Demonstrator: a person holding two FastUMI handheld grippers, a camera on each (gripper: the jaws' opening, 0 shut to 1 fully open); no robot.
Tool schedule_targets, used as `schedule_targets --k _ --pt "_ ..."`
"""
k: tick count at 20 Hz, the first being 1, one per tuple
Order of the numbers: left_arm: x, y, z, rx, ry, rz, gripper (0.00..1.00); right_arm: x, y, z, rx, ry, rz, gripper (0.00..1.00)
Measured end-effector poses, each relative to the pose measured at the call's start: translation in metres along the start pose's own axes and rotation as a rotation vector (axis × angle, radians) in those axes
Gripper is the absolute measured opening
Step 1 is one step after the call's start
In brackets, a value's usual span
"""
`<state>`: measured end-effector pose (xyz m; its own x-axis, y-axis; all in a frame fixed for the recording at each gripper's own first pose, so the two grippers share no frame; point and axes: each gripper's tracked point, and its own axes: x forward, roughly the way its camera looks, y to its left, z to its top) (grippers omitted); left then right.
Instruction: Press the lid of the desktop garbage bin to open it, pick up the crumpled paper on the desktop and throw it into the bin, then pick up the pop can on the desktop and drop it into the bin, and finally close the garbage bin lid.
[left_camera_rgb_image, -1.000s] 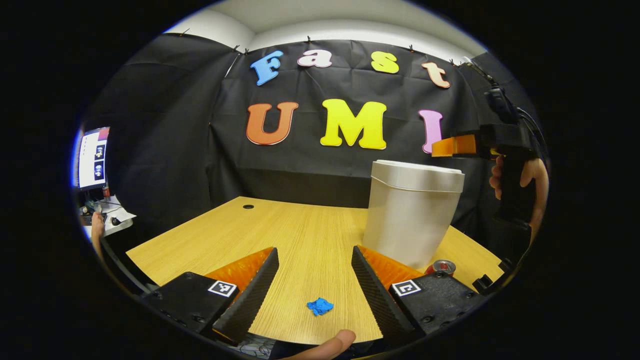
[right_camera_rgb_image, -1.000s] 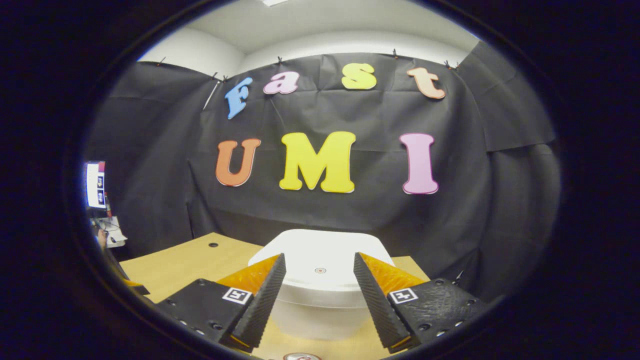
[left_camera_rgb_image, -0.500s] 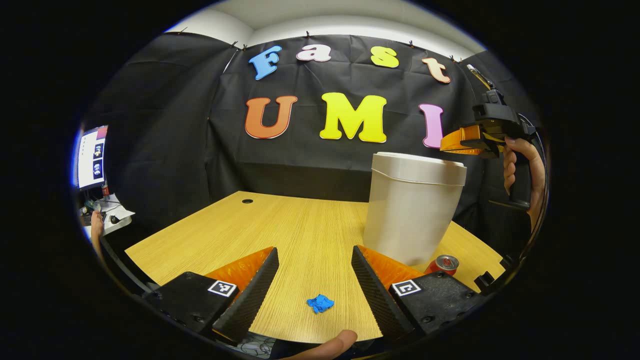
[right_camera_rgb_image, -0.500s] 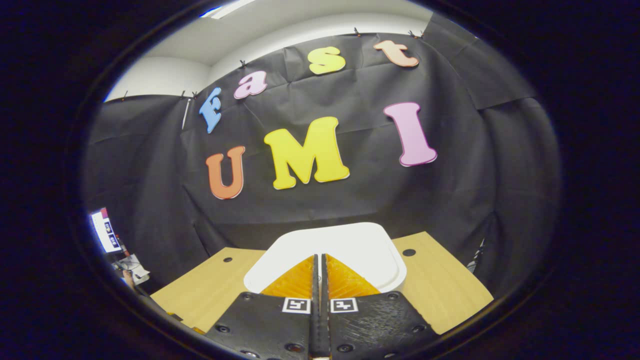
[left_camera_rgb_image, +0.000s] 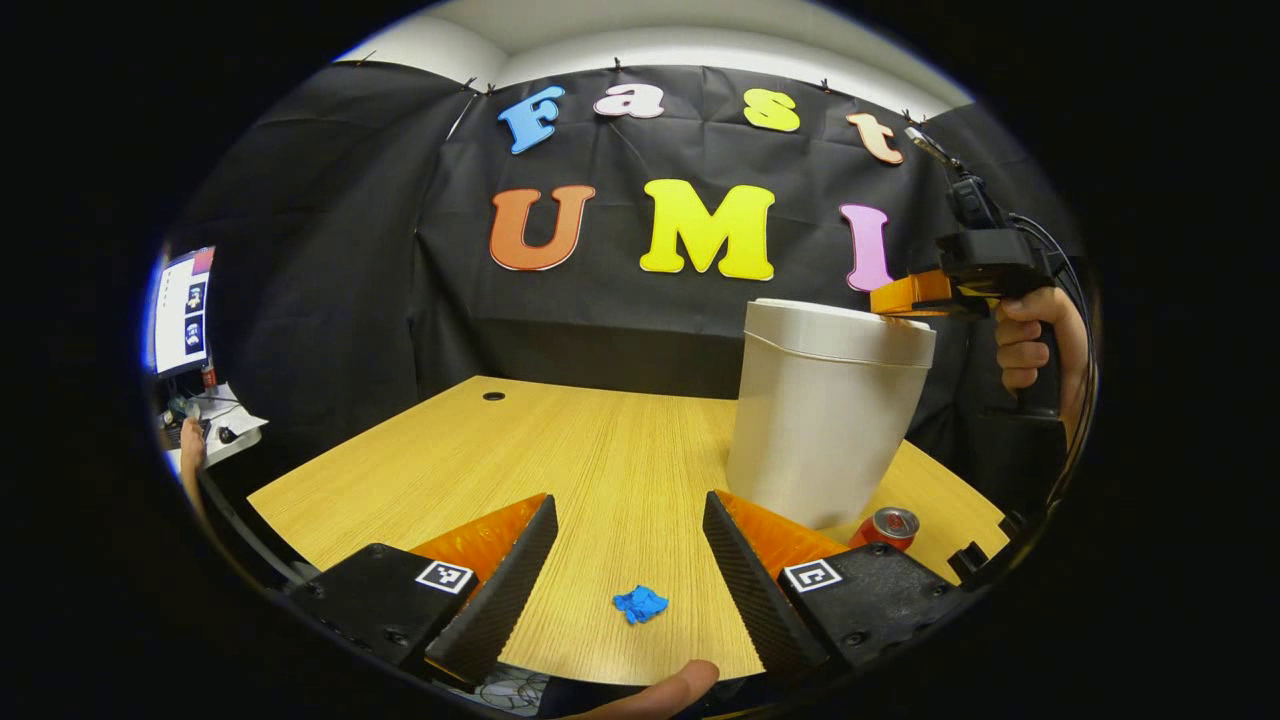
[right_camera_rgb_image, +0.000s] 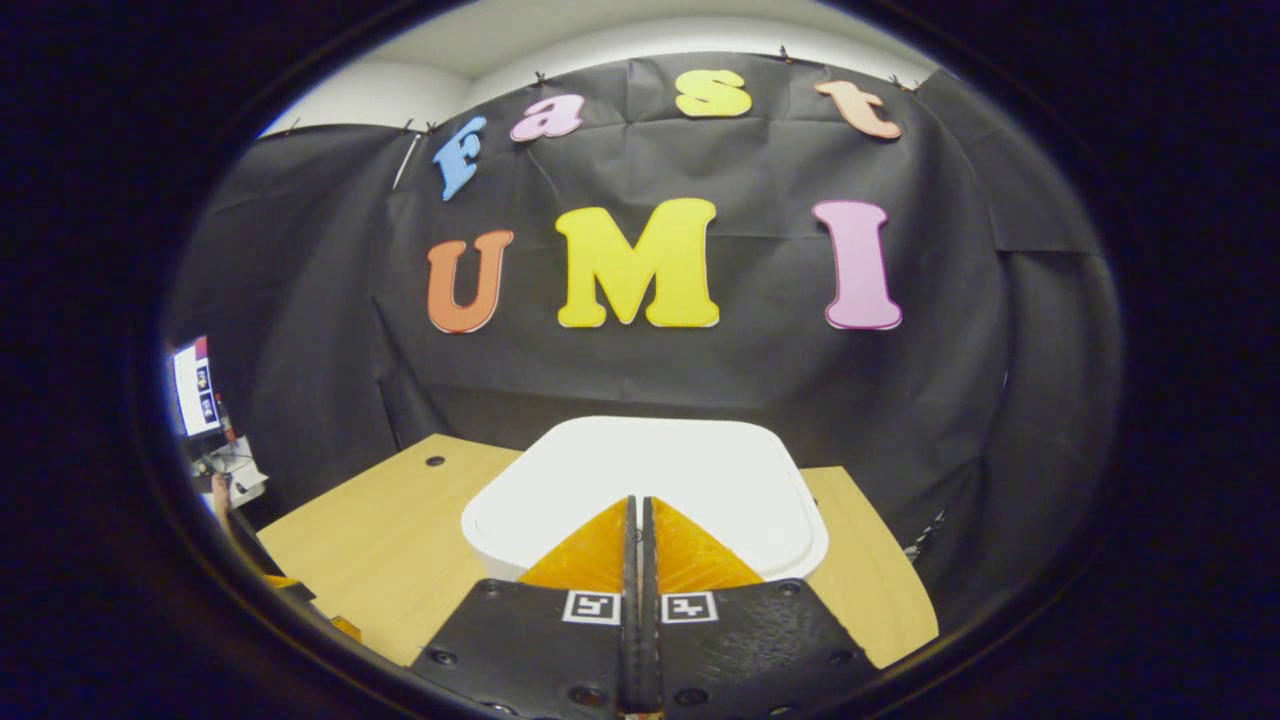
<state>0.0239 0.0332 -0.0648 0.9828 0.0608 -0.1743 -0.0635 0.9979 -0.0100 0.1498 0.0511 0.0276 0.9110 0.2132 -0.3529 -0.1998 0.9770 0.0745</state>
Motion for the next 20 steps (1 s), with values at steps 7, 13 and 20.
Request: schedule_targets --k 7,13,20 --pt "0.005 0.001 -0.006 0.005 0.013 -0.001 0.96 -0.036 -0.003 -0.002 -0.046 -0.095 -0.031 0.0" --pt "0.003 -0.008 -0.007 0.002 0.02 -0.025 0.97 -0.022 0.003 0.007 -0.09 -0.082 -0.029 0.0" --pt "-0.006 0.002 0.009 -0.018 -0.026 -0.024 0.96 -0.002 0.006 -0.006 -0.098 0.049 -0.014 0.01"
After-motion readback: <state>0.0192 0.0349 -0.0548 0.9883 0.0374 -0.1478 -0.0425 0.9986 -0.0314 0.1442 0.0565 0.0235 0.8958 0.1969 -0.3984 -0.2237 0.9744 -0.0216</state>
